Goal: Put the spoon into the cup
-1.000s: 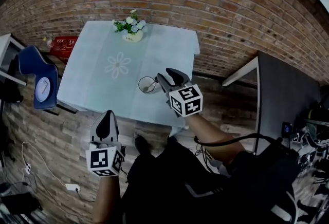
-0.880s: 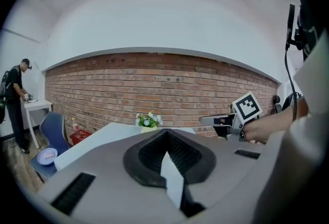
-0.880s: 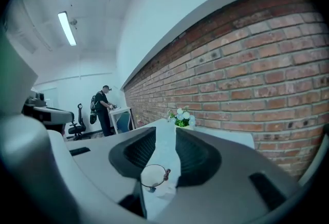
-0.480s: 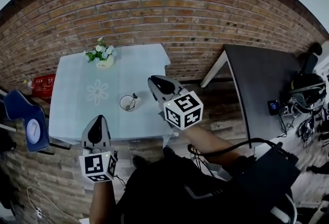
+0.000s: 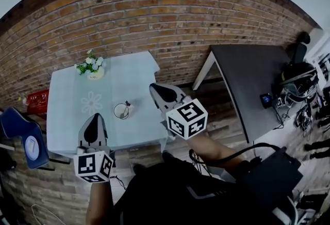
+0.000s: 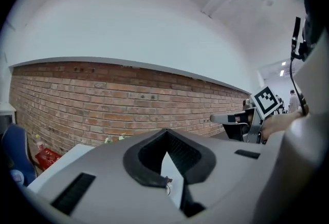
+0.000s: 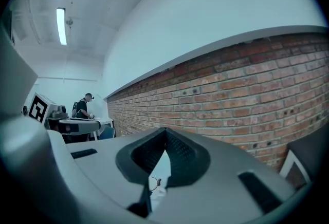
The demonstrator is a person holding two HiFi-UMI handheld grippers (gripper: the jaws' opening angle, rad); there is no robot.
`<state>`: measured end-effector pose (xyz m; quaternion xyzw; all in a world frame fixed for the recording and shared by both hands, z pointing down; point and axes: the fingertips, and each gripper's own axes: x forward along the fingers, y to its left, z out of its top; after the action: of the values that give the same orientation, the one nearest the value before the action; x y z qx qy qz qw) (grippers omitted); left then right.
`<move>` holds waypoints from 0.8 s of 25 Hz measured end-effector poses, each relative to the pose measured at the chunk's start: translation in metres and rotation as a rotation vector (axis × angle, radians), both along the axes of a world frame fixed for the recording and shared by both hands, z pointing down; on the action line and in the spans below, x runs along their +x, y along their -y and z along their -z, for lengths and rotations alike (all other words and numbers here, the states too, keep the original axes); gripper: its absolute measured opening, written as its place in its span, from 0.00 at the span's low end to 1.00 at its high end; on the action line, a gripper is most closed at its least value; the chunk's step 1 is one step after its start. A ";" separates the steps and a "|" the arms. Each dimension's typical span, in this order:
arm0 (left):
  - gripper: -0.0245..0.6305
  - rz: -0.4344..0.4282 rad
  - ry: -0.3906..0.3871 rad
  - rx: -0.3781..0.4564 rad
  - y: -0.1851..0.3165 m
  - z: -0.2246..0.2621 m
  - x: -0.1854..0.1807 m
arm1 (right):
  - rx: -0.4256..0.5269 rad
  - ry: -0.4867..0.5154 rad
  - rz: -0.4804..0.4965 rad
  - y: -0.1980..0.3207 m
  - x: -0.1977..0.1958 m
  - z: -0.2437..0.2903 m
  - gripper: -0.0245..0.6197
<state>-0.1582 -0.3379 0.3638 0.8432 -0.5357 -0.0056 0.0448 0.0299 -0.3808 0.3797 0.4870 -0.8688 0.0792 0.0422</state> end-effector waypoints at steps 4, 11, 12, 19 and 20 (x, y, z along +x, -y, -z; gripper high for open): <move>0.05 -0.022 0.014 0.014 -0.001 0.004 0.008 | 0.015 -0.003 -0.007 -0.004 0.004 0.007 0.07; 0.05 0.001 0.014 0.001 -0.001 0.000 -0.002 | 0.012 -0.029 0.004 -0.007 0.003 0.009 0.07; 0.05 0.005 0.013 0.004 -0.001 0.001 -0.002 | 0.013 -0.028 0.003 -0.006 0.003 0.010 0.07; 0.05 0.014 0.013 0.019 -0.004 0.006 -0.002 | 0.032 -0.018 0.000 -0.005 0.002 0.016 0.07; 0.05 0.019 0.013 0.018 -0.004 0.005 -0.004 | 0.033 -0.018 0.001 -0.004 0.002 0.015 0.07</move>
<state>-0.1620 -0.3343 0.3586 0.8383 -0.5441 -0.0054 0.0335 0.0315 -0.3765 0.3642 0.4880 -0.8697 0.0605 0.0420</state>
